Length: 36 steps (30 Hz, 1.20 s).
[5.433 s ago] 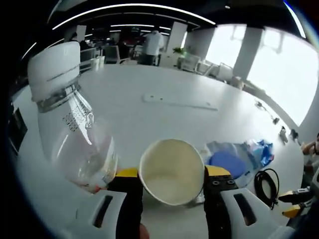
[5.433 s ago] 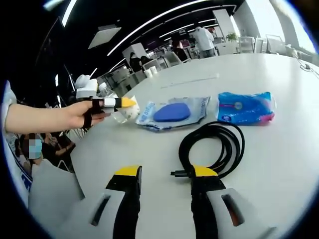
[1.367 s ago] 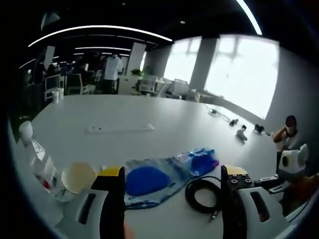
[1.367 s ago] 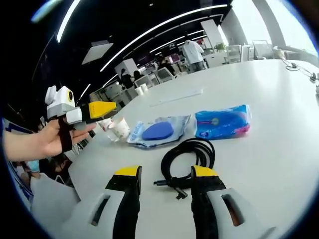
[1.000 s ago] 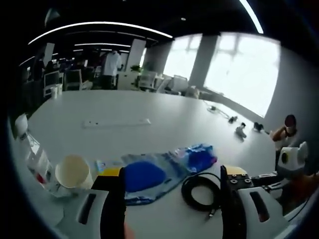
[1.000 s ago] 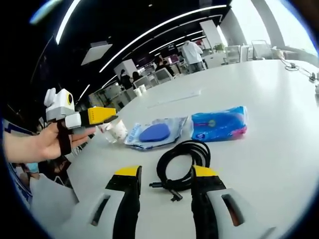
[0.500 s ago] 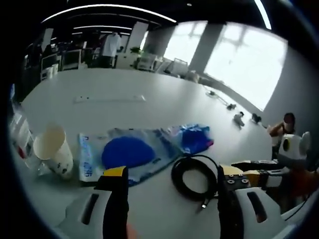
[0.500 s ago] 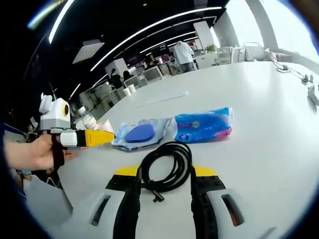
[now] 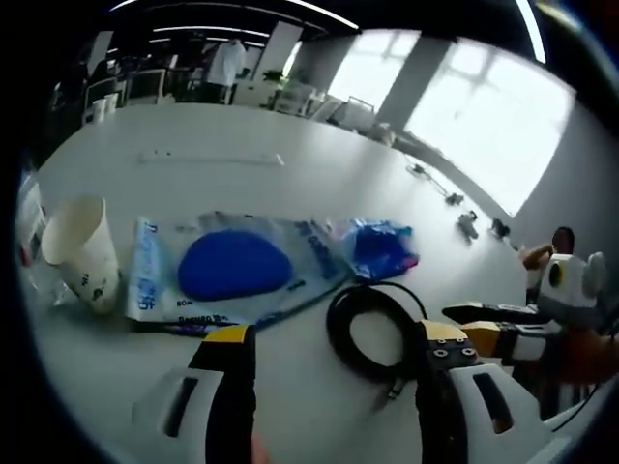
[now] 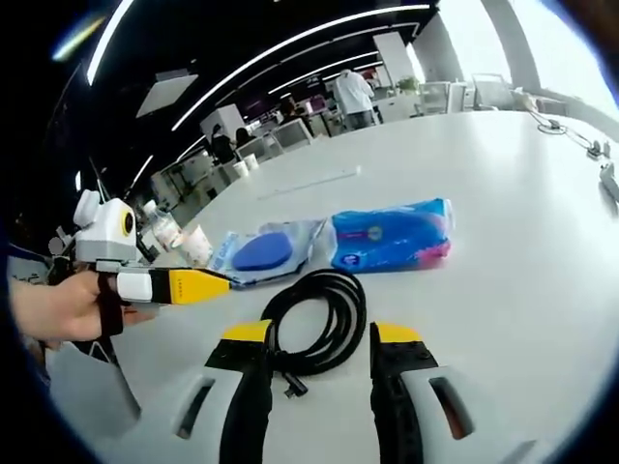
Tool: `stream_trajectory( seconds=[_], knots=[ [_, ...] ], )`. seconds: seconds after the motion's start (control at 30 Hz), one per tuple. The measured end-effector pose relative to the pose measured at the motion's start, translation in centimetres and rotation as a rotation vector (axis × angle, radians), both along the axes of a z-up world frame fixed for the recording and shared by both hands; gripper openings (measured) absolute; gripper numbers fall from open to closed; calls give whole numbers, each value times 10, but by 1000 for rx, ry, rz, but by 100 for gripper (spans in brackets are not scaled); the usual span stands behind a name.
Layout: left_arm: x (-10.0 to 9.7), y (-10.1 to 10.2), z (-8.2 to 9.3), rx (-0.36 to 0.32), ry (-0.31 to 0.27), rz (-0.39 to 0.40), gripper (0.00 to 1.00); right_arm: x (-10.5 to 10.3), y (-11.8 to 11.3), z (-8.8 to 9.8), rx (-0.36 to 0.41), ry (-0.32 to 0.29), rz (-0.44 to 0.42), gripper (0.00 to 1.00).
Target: Arrange the tabletop items into an orderly group along one side of the table until the central work area is clear of visible clutter.
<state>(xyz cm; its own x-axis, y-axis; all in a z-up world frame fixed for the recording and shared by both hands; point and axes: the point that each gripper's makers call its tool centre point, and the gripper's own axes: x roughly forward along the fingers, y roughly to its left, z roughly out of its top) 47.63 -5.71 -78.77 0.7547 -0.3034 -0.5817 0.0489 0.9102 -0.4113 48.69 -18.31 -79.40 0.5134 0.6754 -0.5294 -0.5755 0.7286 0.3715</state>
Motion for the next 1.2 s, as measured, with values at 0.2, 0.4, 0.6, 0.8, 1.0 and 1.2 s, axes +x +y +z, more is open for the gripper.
stream_trajectory(
  seconds=[0.2, 0.4, 0.6, 0.8, 1.0, 1.2],
  knots=[
    [-3, -6, -11, -4, 35, -3, 60, 3, 0, -8, -9, 19, 6, 36],
    [-1, -8, -17, -15, 51, 9, 59, 3, -1, -13, -14, 37, 5, 36],
    [1, -13, -20, -40, 64, 14, 55, 7, -2, -19, -14, 49, 2, 36],
    [4, -24, -24, -86, 74, 19, 50, 8, 0, -24, -12, 60, 10, 36],
    [4, -25, -30, -88, 90, 28, 47, 8, 3, -27, -11, 71, 24, 34],
    [9, -28, -31, -102, 81, 34, 42, 9, 4, -32, -8, 81, 39, 31]
  ],
)
